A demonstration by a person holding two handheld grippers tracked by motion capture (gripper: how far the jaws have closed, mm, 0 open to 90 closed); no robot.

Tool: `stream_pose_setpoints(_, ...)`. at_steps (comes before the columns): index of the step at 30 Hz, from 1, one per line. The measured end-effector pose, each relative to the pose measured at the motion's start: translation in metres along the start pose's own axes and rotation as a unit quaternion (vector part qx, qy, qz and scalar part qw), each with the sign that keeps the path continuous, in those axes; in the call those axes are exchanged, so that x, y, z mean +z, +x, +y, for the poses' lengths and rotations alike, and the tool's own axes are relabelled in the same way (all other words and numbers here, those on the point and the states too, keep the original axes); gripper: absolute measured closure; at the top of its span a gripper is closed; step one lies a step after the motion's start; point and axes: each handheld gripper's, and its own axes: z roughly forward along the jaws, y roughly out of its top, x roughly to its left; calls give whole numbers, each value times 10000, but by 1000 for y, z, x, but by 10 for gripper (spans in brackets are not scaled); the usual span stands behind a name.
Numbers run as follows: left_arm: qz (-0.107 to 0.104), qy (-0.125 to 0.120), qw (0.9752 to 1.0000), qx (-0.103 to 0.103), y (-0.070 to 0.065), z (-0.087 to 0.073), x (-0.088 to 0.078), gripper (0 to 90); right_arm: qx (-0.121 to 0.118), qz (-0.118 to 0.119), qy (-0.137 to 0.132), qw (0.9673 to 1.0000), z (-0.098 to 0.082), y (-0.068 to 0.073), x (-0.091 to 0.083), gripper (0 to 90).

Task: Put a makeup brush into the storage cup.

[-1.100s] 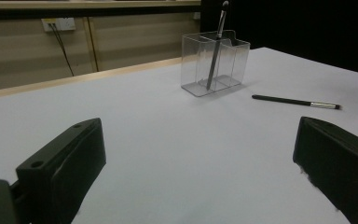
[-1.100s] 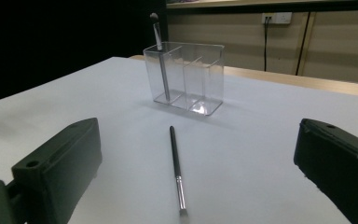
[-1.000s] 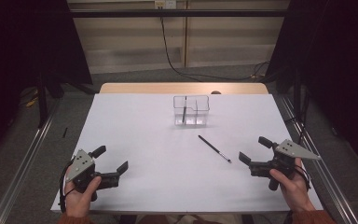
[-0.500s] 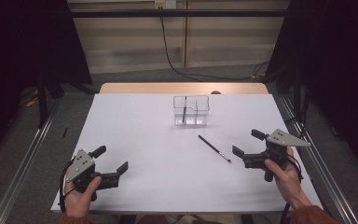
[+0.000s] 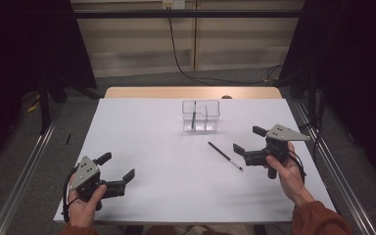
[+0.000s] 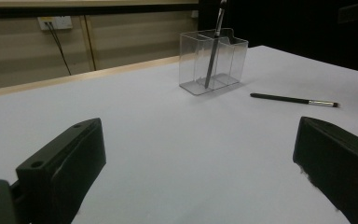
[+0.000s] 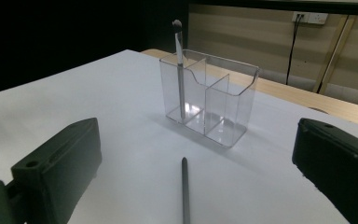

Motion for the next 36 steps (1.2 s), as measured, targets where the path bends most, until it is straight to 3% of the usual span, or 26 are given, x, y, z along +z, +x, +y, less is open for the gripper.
stream_pose_setpoints(8,-22,19,10000,13,1,0,0,22,-52,35,159,9999,4,1,19,6)
stream_pose_setpoints(15,-51,27,10000,48,0,0,1,22,-147,166,584,9980,10,2,28,10)
stream_pose_setpoints(19,-51,43,10000,53,0,0,1,22,-82,226,830,9963,12,1,31,8)
stream_pose_setpoints(23,-47,50,10000,43,0,-1,2,22,35,238,1199,9925,10,-4,34,5)
stream_pose_setpoints(25,-43,42,10000,25,0,-1,2,22,24,318,1448,9889,10,-6,35,10)
stream_pose_setpoints(30,-45,41,10000,23,0,-1,2,22,-8,441,1718,9841,14,-6,38,11)
stream_pose_setpoints(34,-49,46,10000,21,0,-1,2,22,100,557,1993,9783,17,-8,42,15)
stream_pose_setpoints(36,-48,39,10000,12,1,-1,2,22,154,639,2193,9734,17,-9,45,19)
